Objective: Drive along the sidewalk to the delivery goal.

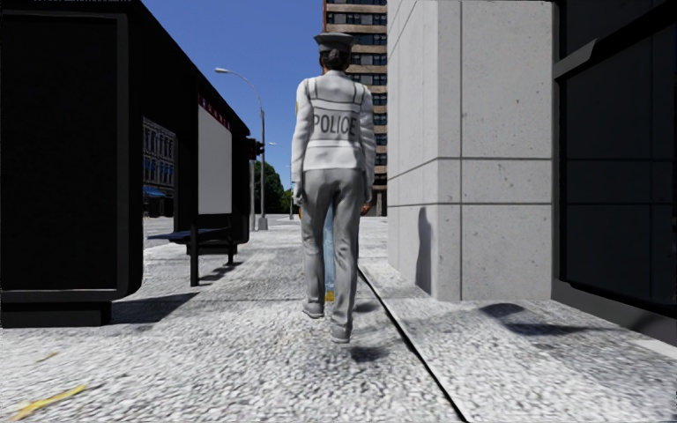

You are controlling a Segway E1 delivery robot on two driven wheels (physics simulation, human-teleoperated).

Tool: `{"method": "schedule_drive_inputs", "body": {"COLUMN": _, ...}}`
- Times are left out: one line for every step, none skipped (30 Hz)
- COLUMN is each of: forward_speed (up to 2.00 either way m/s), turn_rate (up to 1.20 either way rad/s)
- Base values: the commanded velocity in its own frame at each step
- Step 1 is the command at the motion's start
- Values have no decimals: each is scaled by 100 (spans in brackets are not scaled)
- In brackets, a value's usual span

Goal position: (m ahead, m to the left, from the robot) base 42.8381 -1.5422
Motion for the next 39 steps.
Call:
{"method": "schedule_drive_inputs", "body": {"forward_speed": 119, "turn_rate": 0}}
{"method": "schedule_drive_inputs", "body": {"forward_speed": 119, "turn_rate": 0}}
{"method": "schedule_drive_inputs", "body": {"forward_speed": 119, "turn_rate": 0}}
{"method": "schedule_drive_inputs", "body": {"forward_speed": 119, "turn_rate": 14}}
{"method": "schedule_drive_inputs", "body": {"forward_speed": 119, "turn_rate": 14}}
{"method": "schedule_drive_inputs", "body": {"forward_speed": 119, "turn_rate": 30}}
{"method": "schedule_drive_inputs", "body": {"forward_speed": 119, "turn_rate": 36}}
{"method": "schedule_drive_inputs", "body": {"forward_speed": 119, "turn_rate": 38}}
{"method": "schedule_drive_inputs", "body": {"forward_speed": 119, "turn_rate": 38}}
{"method": "schedule_drive_inputs", "body": {"forward_speed": 119, "turn_rate": 32}}
{"method": "schedule_drive_inputs", "body": {"forward_speed": 119, "turn_rate": 15}}
{"method": "schedule_drive_inputs", "body": {"forward_speed": 119, "turn_rate": 0}}
{"method": "schedule_drive_inputs", "body": {"forward_speed": 119, "turn_rate": 0}}
{"method": "schedule_drive_inputs", "body": {"forward_speed": 119, "turn_rate": 0}}
{"method": "schedule_drive_inputs", "body": {"forward_speed": 119, "turn_rate": 0}}
{"method": "schedule_drive_inputs", "body": {"forward_speed": 119, "turn_rate": 0}}
{"method": "schedule_drive_inputs", "body": {"forward_speed": 119, "turn_rate": 0}}
{"method": "schedule_drive_inputs", "body": {"forward_speed": 119, "turn_rate": 0}}
{"method": "schedule_drive_inputs", "body": {"forward_speed": 119, "turn_rate": 0}}
{"method": "schedule_drive_inputs", "body": {"forward_speed": 118, "turn_rate": 1}}
{"method": "schedule_drive_inputs", "body": {"forward_speed": 118, "turn_rate": 1}}
{"method": "schedule_drive_inputs", "body": {"forward_speed": 117, "turn_rate": 12}}
{"method": "schedule_drive_inputs", "body": {"forward_speed": 117, "turn_rate": 22}}
{"method": "schedule_drive_inputs", "body": {"forward_speed": 116, "turn_rate": 25}}
{"method": "schedule_drive_inputs", "body": {"forward_speed": 116, "turn_rate": 25}}
{"method": "schedule_drive_inputs", "body": {"forward_speed": 116, "turn_rate": 25}}
{"method": "schedule_drive_inputs", "body": {"forward_speed": 116, "turn_rate": 14}}
{"method": "schedule_drive_inputs", "body": {"forward_speed": 116, "turn_rate": 0}}
{"method": "schedule_drive_inputs", "body": {"forward_speed": 116, "turn_rate": 0}}
{"method": "schedule_drive_inputs", "body": {"forward_speed": 115, "turn_rate": 0}}
{"method": "schedule_drive_inputs", "body": {"forward_speed": 111, "turn_rate": 0}}
{"method": "schedule_drive_inputs", "body": {"forward_speed": 103, "turn_rate": 0}}
{"method": "schedule_drive_inputs", "body": {"forward_speed": 103, "turn_rate": 0}}
{"method": "schedule_drive_inputs", "body": {"forward_speed": 100, "turn_rate": 0}}
{"method": "schedule_drive_inputs", "body": {"forward_speed": 99, "turn_rate": 0}}
{"method": "schedule_drive_inputs", "body": {"forward_speed": 99, "turn_rate": 0}}
{"method": "schedule_drive_inputs", "body": {"forward_speed": 99, "turn_rate": 0}}
{"method": "schedule_drive_inputs", "body": {"forward_speed": 99, "turn_rate": 0}}
{"method": "schedule_drive_inputs", "body": {"forward_speed": 99, "turn_rate": 0}}
